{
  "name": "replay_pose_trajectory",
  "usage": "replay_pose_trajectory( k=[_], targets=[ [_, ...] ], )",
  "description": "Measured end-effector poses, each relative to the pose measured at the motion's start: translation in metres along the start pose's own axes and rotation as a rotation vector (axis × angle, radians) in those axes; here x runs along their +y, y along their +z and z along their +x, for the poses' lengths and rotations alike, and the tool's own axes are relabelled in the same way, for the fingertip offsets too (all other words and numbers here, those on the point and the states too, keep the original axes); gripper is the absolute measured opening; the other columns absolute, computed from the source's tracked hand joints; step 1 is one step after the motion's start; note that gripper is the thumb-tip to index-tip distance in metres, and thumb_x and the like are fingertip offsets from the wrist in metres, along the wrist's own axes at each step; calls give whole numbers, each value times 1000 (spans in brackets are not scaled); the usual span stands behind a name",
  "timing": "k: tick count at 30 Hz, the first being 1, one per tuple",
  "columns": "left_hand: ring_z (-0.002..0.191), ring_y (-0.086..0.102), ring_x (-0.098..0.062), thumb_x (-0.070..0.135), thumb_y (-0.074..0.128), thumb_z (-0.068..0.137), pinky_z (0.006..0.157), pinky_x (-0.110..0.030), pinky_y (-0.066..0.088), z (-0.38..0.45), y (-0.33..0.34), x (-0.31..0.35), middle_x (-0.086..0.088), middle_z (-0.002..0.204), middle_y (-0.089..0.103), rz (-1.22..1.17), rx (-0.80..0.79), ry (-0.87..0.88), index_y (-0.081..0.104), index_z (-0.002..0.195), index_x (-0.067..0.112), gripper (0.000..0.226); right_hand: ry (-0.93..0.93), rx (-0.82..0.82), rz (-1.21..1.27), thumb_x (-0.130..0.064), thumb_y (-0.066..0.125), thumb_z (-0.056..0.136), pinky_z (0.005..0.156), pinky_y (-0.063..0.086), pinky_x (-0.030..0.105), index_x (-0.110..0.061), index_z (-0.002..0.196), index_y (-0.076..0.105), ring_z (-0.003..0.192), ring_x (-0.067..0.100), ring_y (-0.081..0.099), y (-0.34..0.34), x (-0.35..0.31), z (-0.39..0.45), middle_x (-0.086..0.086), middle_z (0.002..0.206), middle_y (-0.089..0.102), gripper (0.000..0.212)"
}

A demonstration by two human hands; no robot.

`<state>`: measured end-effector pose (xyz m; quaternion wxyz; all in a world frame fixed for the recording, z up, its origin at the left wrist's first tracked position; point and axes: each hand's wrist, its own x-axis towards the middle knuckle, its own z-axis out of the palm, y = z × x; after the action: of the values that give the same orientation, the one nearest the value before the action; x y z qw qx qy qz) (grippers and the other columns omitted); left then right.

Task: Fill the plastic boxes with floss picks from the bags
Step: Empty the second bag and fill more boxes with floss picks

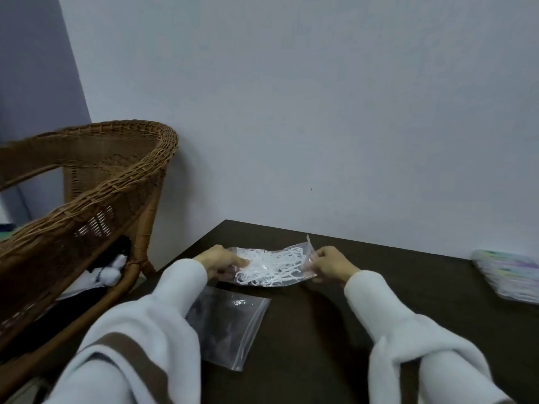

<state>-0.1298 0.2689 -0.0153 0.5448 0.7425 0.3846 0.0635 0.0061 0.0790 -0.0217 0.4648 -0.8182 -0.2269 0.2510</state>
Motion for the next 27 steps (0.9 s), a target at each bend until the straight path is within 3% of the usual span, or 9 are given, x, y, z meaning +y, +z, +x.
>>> replay_pose_trajectory(
  k=[3, 5, 7, 9, 12, 14, 19, 24, 27],
  targets=[
    [74, 54, -17, 5, 63, 88, 56, -25, 49, -6, 18, 12, -11, 88, 59, -47, -38, 45, 52, 115, 3, 29, -22, 19, 191, 8, 56, 85, 46, 48, 20, 4, 98, 58, 64, 15, 59, -26, 4, -13, 11, 83, 61, 14],
    [80, 57, -21, 4, 58, 90, 63, -29, 50, -7, 35, 20, -15, 98, 61, -104, -50, 94, 50, 123, 1, 34, 5, 40, 325, 15, 47, 83, 46, 51, 23, 3, 87, 57, 65, 20, 60, -44, 12, -20, 12, 76, 59, 16],
    [82, 58, -22, 5, 53, 93, 70, -33, 51, -13, 55, 30, -13, 98, 61, -165, -59, 164, 50, 124, 2, 31, 32, 51, 411, 10, 50, 83, 53, 54, 27, 1, 81, 55, 70, 24, 62, -60, 22, -27, 14, 78, 59, 11],
    [95, 59, -27, 8, 48, 96, 83, -39, 51, -23, 77, 40, -15, 111, 61, -288, -108, 204, 49, 125, 4, 29, 25, 76, 418, -1, 59, 85, 61, 54, 29, 3, 94, 59, 76, 22, 61, -76, 31, -38, 15, 90, 62, 10],
    [107, 60, -28, 16, 47, 98, 100, -46, 45, -38, 107, 51, -17, 120, 62, -464, -264, 263, 51, 125, 4, 30, -1, 20, 574, -9, 60, 88, 55, 56, 28, -2, 101, 58, 77, 21, 62, -98, 48, -55, 11, 92, 63, 15],
    [110, 60, -22, 18, 55, 93, 104, -42, 41, -51, 130, 54, -8, 120, 63, -480, -367, 311, 53, 122, 7, 31, -28, -28, 639, -14, 60, 89, 56, 56, 29, -6, 101, 59, 73, 20, 64, -112, 61, -66, 9, 92, 65, 15],
    [99, 68, -27, 0, 71, 76, 85, -33, 56, -66, 175, 49, -16, 113, 67, -399, -444, 311, 57, 119, 1, 45, -84, -36, 672, -17, 63, 83, 69, 58, 35, -5, 108, 61, 92, 29, 67, -140, 87, -90, 15, 104, 69, 27],
    [90, 70, -25, 3, 69, 77, 76, -30, 58, -75, 198, 48, -14, 102, 72, -528, -533, 290, 62, 107, 5, 31, -72, -150, 691, -6, 66, 76, 80, 57, 41, 0, 113, 58, 97, 32, 67, -157, 95, -108, 22, 110, 66, 38],
    [93, 70, -25, 9, 75, 67, 79, -33, 58, -77, 202, 45, -12, 101, 72, -553, -510, 307, 61, 111, 5, 47, -91, -139, 673, -5, 66, 77, 76, 58, 39, 2, 113, 58, 92, 31, 67, -160, 97, -112, 24, 110, 66, 38]
  ],
)
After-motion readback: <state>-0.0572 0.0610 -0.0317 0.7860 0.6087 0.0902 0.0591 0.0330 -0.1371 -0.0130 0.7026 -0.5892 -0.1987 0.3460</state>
